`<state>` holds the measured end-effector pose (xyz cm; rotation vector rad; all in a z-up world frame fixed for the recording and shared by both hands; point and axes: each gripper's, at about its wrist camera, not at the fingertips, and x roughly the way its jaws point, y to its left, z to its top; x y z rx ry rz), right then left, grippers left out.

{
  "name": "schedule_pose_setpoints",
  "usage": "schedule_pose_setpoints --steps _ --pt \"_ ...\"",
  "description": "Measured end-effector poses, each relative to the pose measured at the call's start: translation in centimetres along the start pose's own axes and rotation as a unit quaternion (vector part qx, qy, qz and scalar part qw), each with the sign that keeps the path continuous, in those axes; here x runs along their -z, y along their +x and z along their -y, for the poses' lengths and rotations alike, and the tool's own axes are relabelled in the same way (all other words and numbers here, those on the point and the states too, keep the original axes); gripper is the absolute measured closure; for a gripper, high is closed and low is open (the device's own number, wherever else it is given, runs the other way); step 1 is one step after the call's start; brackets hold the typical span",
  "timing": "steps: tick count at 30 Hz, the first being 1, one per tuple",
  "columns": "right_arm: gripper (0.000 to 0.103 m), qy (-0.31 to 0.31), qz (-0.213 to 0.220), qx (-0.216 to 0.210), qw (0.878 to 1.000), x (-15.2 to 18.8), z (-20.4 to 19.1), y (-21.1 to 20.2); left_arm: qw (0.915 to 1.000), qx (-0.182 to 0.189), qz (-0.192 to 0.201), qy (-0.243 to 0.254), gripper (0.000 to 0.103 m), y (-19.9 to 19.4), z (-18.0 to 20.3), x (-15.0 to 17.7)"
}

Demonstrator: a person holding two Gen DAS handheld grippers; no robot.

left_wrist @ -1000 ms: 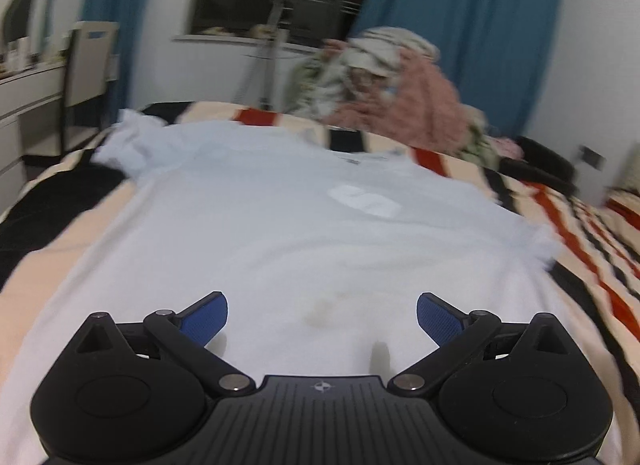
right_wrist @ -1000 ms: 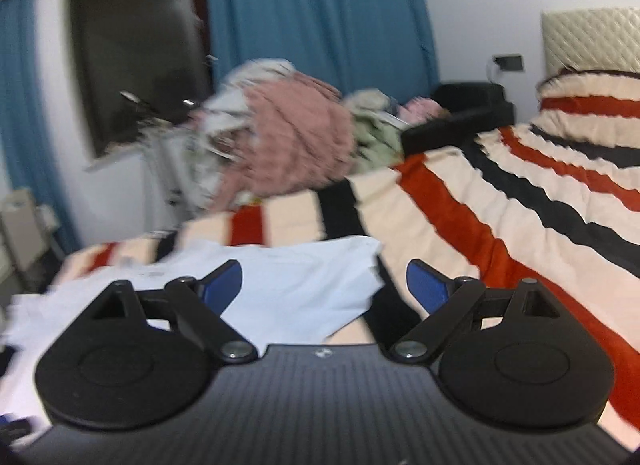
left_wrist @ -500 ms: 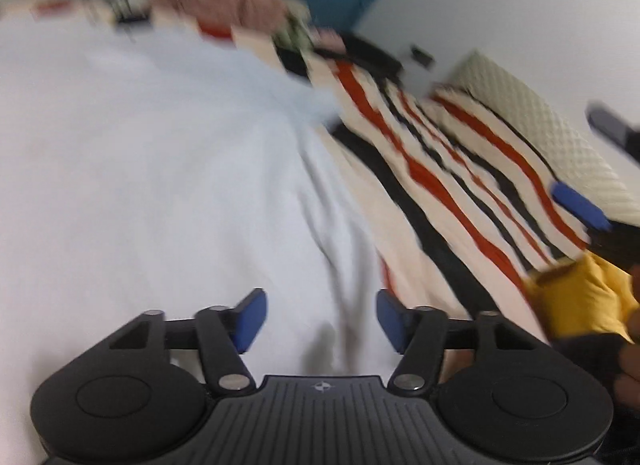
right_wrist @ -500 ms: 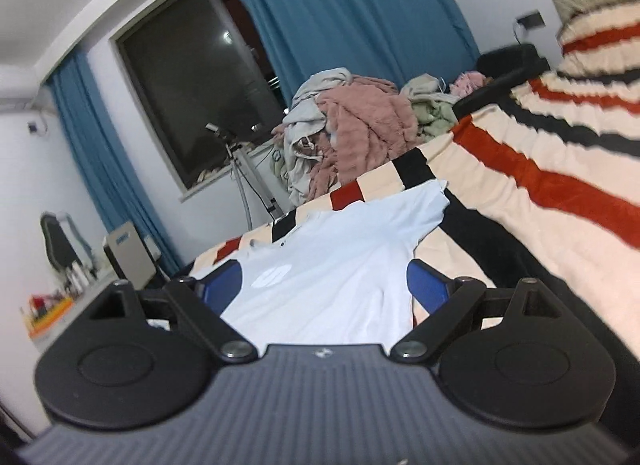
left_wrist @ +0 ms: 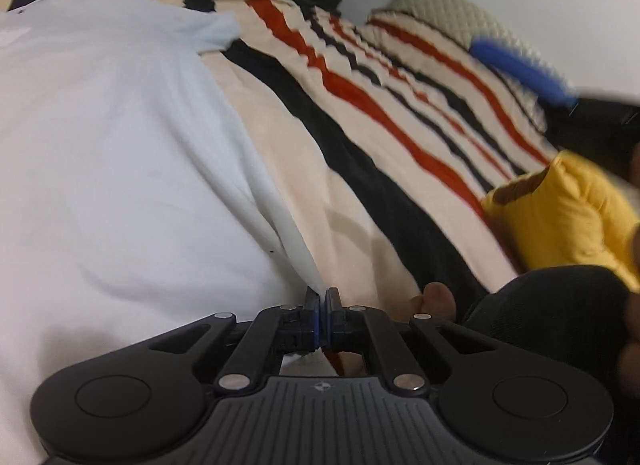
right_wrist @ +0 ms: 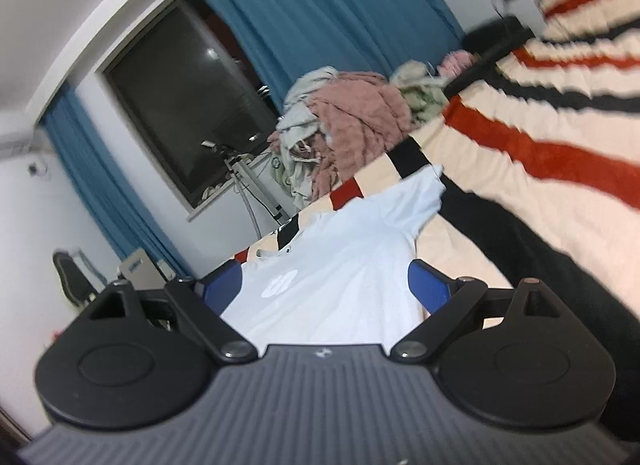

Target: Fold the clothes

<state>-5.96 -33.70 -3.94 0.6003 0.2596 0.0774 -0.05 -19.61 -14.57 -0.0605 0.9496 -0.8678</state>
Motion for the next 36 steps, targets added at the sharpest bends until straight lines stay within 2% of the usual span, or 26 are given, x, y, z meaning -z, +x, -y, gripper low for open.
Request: schedule_pose_setpoints --steps 2,3,4,5,6,7,13,16,20,24,29,36 --pt "0.011 -0.026 0.002 0.005 1.000 0.2 -0.5 0.0 0.9999 -0.010 -0.006 0.005 0.095 0.8 0.4 -0.1" --pt "0.011 -0.031 0.000 0.006 1.000 0.2 -0.6 0.0 0.9999 -0.011 -0.009 0.003 0.081 1.0 0.4 -0.2" --pt "0.012 -0.035 -0.001 0.008 0.999 0.2 -0.6 0.0 0.9999 -0.011 -0.008 0.000 0.058 0.7 0.3 -0.3" --pt "0.012 -0.036 -0.001 0.010 0.999 0.2 -0.6 0.0 0.9999 -0.012 -0.007 -0.003 0.047 0.4 0.2 -0.4" --pt "0.012 -0.036 0.000 0.012 0.999 0.2 -0.6 0.0 0.9998 -0.021 -0.001 -0.003 0.026 -0.1 0.3 -0.6" --pt "0.012 -0.038 0.000 0.014 0.999 0.2 -0.6 0.0 0.9993 -0.036 0.007 0.003 0.015 -0.8 0.3 -0.6" --pt "0.012 -0.081 0.008 0.033 0.996 0.6 -1.8 0.2 0.9897 -0.131 0.055 0.021 0.004 -6.7 -1.3 -1.7" --pt "0.012 -0.101 0.018 0.039 0.994 0.8 -2.6 -0.2 0.9765 -0.190 0.097 0.032 0.003 -9.6 -2.4 -2.5" --pt "0.012 -0.134 0.033 0.052 0.989 1.1 -4.1 -0.4 0.9621 -0.235 0.136 0.025 0.003 -12.7 -3.6 -3.9" --pt "0.013 -0.152 0.027 0.057 0.986 1.6 -5.4 0.3 0.9500 -0.252 0.185 0.001 0.001 -15.6 -4.6 -4.4" --pt "0.013 -0.162 0.028 0.059 0.985 2.4 -6.0 1.7 0.9231 -0.291 0.252 -0.002 0.001 -19.1 -6.2 -3.3" --pt "0.013 -0.197 0.014 0.068 0.978 3.8 -7.0 3.7 0.9095 -0.314 0.271 -0.018 0.000 -21.9 -7.4 -1.5"
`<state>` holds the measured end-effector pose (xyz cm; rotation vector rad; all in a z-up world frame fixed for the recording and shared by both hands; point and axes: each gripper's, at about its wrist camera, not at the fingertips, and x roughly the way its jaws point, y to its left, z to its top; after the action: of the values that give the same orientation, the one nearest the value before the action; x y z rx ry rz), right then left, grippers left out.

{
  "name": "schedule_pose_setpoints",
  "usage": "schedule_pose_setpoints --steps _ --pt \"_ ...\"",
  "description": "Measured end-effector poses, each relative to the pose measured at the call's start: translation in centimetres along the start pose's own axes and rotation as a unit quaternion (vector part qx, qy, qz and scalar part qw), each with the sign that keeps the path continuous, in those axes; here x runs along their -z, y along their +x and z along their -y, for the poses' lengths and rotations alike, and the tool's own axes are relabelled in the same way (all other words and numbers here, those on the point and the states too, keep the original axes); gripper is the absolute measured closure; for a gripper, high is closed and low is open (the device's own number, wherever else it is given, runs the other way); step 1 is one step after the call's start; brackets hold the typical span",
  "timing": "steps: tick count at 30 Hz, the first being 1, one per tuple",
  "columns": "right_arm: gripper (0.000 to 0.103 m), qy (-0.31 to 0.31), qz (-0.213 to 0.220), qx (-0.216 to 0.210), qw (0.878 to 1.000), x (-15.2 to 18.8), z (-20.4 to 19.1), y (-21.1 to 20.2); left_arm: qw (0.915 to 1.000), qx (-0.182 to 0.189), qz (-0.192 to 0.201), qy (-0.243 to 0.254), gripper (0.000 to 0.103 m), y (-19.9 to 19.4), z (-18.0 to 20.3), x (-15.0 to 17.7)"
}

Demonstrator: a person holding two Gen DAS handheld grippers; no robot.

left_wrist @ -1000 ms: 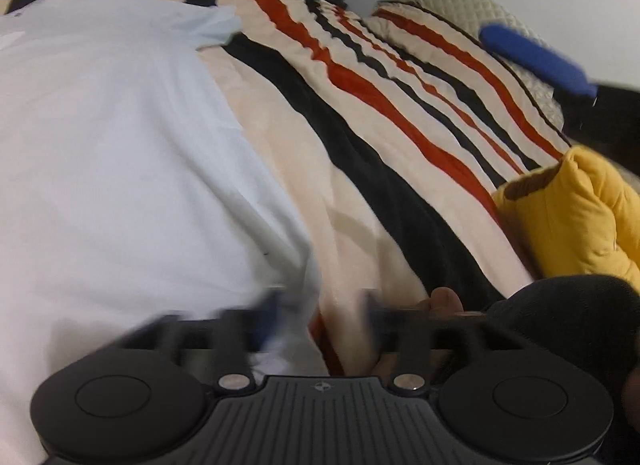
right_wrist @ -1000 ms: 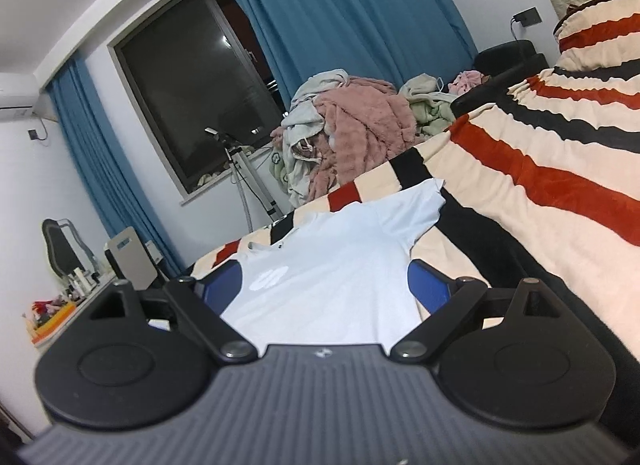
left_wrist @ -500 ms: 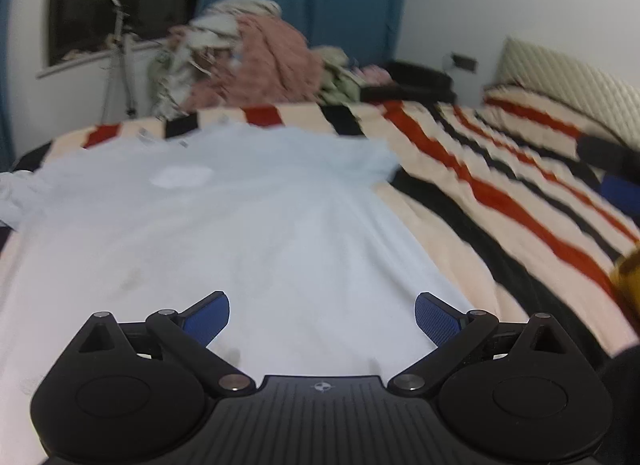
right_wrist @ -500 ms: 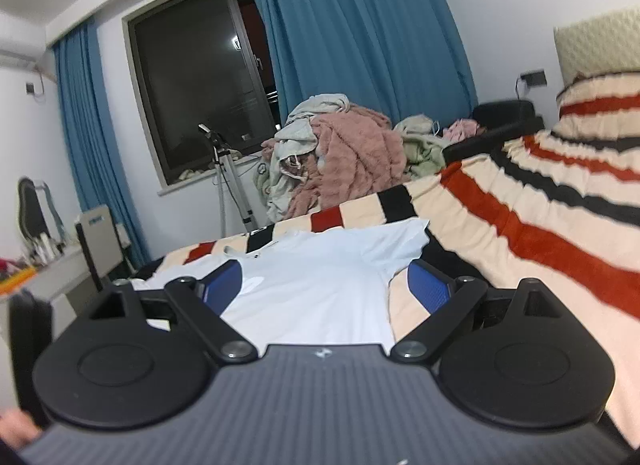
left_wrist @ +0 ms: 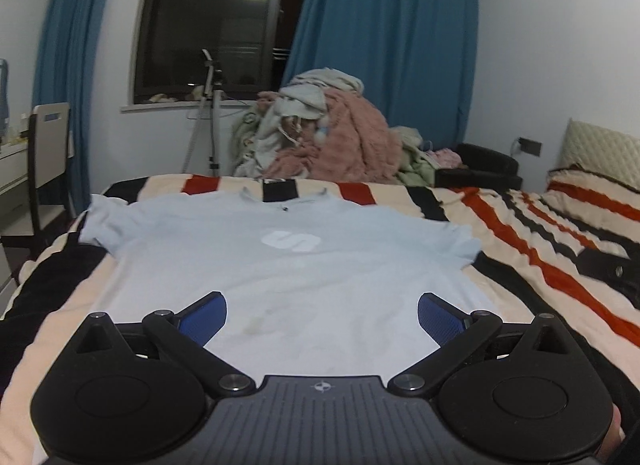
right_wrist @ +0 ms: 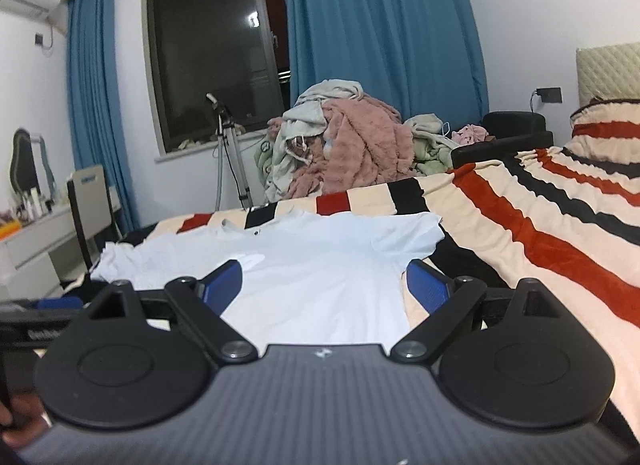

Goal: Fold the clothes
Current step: 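Grasp the sleeve edge with the right gripper and lift it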

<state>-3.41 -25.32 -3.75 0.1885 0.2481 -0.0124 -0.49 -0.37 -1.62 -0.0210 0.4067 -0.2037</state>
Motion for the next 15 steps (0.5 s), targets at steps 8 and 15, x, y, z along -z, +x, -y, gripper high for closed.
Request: schedule_pose_setpoints --steps 8,15 --pt "0.013 0.014 -0.009 -0.003 1.000 0.0 0.3 0.7 1.0000 -0.009 0.002 0.004 0.000 0.1 0.4 0.4" --pt "0.013 0.185 -0.044 -0.041 0.981 -3.2 5.9 7.7 0.9993 -0.027 -0.008 -0.026 0.000 0.8 -0.6 0.4"
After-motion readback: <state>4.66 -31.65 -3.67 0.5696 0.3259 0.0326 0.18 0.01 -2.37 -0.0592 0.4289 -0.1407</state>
